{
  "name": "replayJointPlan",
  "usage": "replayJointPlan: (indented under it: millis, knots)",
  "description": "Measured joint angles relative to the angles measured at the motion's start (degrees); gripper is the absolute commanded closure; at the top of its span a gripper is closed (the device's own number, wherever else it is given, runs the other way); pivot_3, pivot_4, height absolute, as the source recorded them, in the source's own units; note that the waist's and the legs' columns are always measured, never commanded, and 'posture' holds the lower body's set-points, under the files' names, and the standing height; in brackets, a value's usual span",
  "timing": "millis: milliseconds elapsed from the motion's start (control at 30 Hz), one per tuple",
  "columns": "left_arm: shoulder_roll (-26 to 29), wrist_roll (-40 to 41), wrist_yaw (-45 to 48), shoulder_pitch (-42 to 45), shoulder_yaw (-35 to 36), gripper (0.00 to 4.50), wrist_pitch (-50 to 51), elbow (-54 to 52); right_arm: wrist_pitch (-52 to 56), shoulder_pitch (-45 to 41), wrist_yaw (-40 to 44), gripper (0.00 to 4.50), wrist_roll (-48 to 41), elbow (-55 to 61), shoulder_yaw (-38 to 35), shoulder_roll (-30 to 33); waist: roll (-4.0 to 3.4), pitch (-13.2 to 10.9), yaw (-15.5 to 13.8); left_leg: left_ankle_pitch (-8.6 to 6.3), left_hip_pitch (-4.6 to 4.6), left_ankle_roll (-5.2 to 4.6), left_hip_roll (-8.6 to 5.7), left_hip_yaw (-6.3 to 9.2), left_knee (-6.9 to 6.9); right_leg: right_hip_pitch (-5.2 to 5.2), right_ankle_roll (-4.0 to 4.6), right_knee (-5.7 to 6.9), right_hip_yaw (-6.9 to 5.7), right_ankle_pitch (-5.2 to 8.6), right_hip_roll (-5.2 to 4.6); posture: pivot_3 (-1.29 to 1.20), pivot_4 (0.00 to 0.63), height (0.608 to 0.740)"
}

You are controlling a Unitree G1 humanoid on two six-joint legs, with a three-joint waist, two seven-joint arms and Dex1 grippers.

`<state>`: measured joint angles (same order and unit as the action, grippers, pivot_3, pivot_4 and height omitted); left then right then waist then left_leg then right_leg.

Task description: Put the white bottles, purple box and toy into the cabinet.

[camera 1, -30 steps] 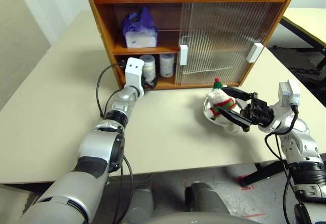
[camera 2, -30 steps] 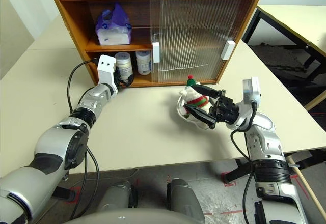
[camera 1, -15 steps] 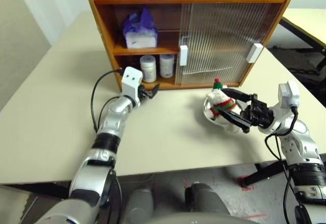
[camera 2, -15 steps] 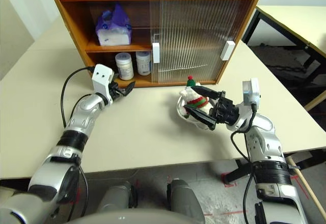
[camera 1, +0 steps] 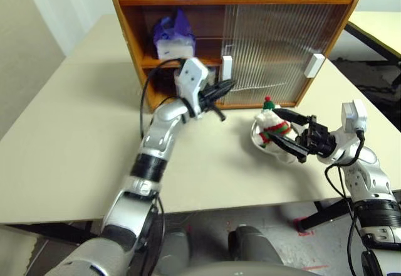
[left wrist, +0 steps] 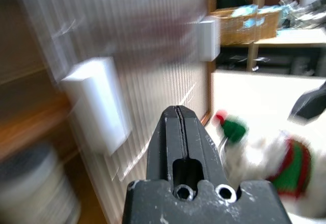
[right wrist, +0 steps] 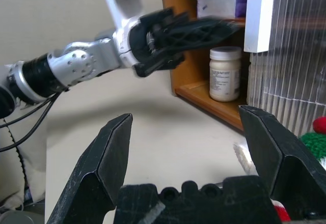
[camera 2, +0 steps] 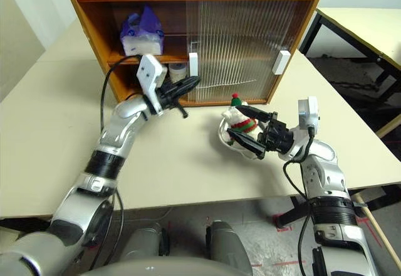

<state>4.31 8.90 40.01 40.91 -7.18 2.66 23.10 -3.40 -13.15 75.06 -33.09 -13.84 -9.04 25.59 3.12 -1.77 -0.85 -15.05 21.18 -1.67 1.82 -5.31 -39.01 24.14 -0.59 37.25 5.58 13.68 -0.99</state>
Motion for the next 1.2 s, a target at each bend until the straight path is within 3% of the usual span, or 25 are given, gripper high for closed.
replayJointPlan:
  millis: [167,433,1200]
  knots:
    - [-2.0,-1.4,-1.6,7.5,0.3,4.46,-4.9,14.5,-0.1,0.1,-0.4,0.00,0.2,0.1,0.0,-0.3,0.01,0.0,1.0,0.00,0.02,0.00,0.00,0.04,0.00,0.02,-0.02,0.00,0.01,0.01,0.04,0.03,0.000,0.740]
    - [-2.7,-3.0,-5.6,12.6,1.8,4.46,-10.3,25.2,-0.1,0.7,-1.2,0.00,0.2,0.6,0.0,-0.6,0.01,0.0,2.1,-0.01,0.03,0.01,0.00,0.05,0.00,0.03,-0.09,-0.02,0.02,0.02,0.03,0.02,0.000,0.740]
    - [3.6,-4.5,-11.2,6.3,4.1,4.46,-14.3,17.5,-0.2,-1.4,0.5,0.00,0.5,-1.8,0.7,-0.6,0.04,0.0,3.1,-0.12,-0.11,0.22,-0.05,0.05,0.00,-0.02,0.01,0.12,0.22,-0.42,0.21,0.08,0.000,0.740]
